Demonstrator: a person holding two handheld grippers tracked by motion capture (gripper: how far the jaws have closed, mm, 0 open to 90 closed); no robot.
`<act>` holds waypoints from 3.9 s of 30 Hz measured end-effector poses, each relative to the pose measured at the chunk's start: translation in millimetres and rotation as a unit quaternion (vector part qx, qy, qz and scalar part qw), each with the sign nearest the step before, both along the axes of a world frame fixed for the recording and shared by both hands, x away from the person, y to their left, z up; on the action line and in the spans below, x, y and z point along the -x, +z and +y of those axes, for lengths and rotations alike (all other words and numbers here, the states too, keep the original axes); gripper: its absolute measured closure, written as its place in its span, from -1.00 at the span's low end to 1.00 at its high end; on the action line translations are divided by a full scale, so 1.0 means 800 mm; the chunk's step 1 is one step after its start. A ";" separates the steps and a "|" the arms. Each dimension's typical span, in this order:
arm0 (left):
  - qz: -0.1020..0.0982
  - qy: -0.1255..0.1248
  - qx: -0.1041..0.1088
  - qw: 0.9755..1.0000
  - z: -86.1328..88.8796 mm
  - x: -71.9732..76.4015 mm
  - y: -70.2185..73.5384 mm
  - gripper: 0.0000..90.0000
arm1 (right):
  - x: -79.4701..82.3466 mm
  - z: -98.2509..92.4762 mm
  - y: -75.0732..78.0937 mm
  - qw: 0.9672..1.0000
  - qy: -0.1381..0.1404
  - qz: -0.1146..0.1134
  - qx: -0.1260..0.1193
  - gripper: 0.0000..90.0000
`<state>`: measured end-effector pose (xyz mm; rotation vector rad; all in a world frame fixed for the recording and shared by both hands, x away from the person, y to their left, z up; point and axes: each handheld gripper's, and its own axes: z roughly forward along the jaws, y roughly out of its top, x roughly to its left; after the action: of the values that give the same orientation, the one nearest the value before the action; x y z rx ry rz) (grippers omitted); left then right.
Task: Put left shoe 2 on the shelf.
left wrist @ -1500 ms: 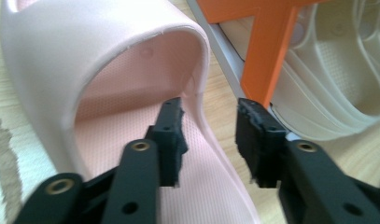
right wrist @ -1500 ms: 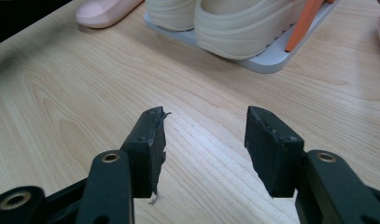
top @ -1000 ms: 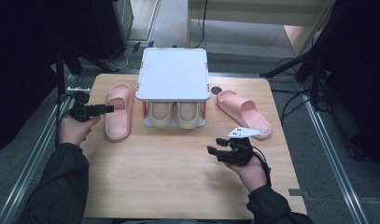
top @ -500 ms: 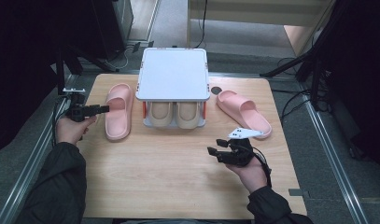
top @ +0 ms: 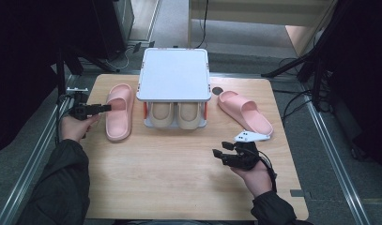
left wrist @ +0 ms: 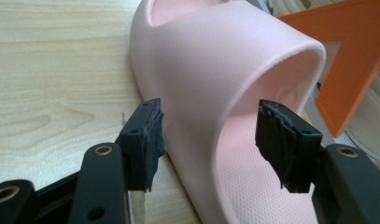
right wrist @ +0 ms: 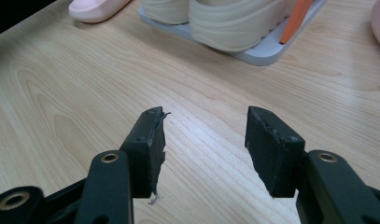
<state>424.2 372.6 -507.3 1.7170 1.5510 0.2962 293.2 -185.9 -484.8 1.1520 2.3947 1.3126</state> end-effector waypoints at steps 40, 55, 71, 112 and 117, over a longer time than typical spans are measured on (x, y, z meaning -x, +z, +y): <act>0.009 0.060 -0.042 0.997 0.001 -0.011 -0.003 0.84 | 0.005 -0.006 -0.001 1.000 -0.009 0.000 0.002 0.07; 0.020 0.058 -0.017 0.998 -0.006 0.007 0.023 0.84 | -0.006 0.011 -0.001 1.000 0.015 0.001 -0.004 0.06; 0.021 0.054 -0.012 0.998 -0.018 0.004 0.082 0.83 | -0.020 0.030 0.001 0.999 0.045 0.003 -0.008 0.06; -0.002 -0.001 -0.028 1.000 -0.167 -0.107 0.226 0.80 | -0.016 0.031 0.006 0.998 0.061 0.001 -0.023 0.06; 0.004 -0.002 -0.031 0.999 -0.184 -0.123 0.221 0.79 | -0.015 0.030 0.007 0.998 0.064 -0.001 -0.025 0.06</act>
<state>522.8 225.3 -330.5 1.7715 1.5577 0.3401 304.9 -161.9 -479.1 1.0231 2.4839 1.4189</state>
